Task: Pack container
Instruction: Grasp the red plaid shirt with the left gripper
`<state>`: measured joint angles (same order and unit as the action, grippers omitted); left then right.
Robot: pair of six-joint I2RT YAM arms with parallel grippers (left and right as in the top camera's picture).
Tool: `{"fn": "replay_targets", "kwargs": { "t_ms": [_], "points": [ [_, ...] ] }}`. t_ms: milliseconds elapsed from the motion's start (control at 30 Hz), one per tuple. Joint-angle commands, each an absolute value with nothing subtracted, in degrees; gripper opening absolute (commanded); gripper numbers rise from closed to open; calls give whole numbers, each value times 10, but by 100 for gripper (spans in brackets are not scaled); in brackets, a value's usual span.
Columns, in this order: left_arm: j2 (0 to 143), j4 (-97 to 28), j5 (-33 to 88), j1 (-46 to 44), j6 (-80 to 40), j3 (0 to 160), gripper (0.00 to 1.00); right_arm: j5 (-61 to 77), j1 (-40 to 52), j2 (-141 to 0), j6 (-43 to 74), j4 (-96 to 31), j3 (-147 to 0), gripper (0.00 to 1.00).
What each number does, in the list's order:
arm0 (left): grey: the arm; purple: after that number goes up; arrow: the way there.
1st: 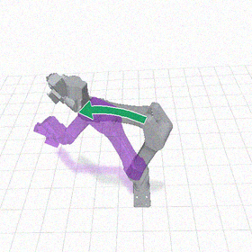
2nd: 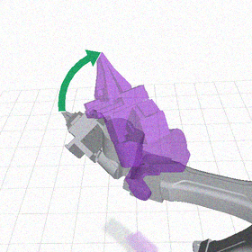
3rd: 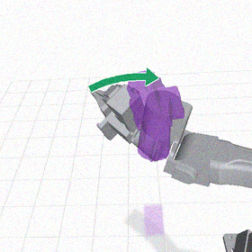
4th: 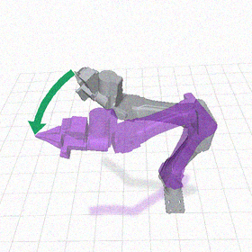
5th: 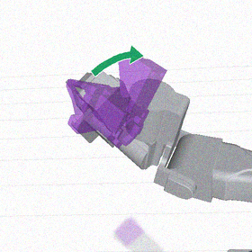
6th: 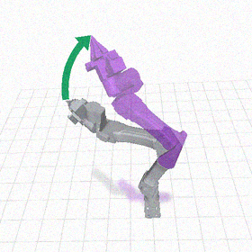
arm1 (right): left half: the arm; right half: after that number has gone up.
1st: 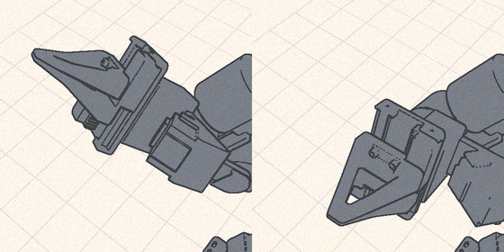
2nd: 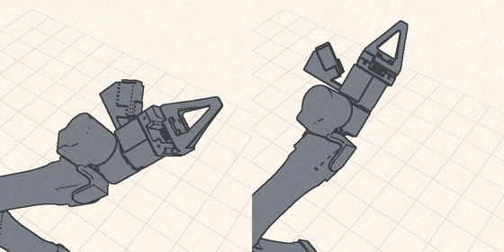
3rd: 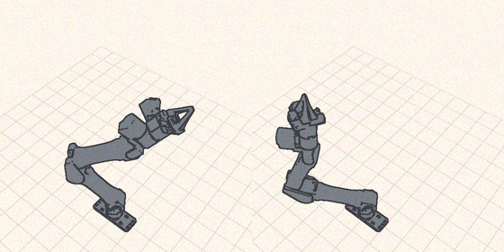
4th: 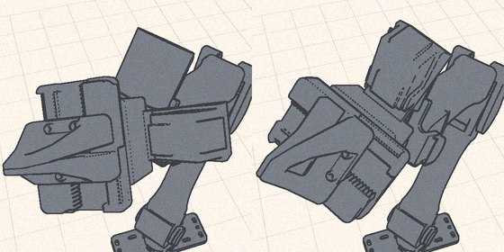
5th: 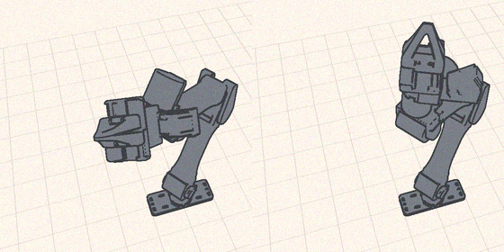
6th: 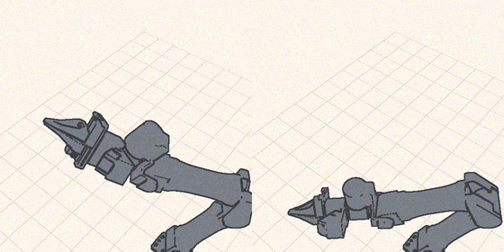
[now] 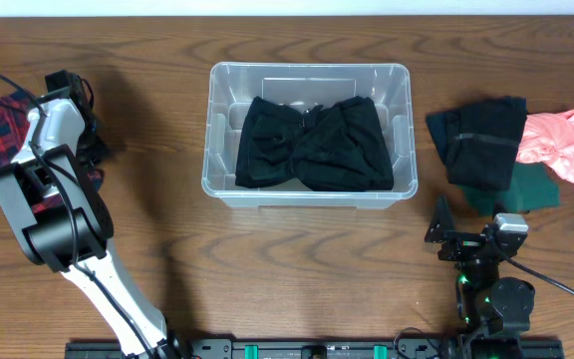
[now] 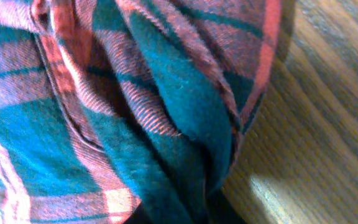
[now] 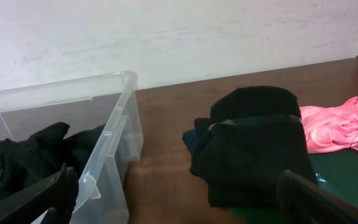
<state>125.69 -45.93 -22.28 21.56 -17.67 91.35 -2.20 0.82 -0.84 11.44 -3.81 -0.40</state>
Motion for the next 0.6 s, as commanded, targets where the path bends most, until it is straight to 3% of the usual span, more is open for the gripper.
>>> {"fn": "replay_targets", "kwargs": {
  "t_ms": [0, 300, 567],
  "points": [
    [1272, -477, -188, 217, -172, 911, 6, -28, 4, -8, 106, -39, -3, 99],
    [1215, -566, -104, 217, -171, 964, 6, -28, 4, -8, 106, -39, -3, 99],
    [1089, -632, 12, 216, -88, 1038, 6, -28, 4, -8, 106, -40, -3, 99]
  ]
}}
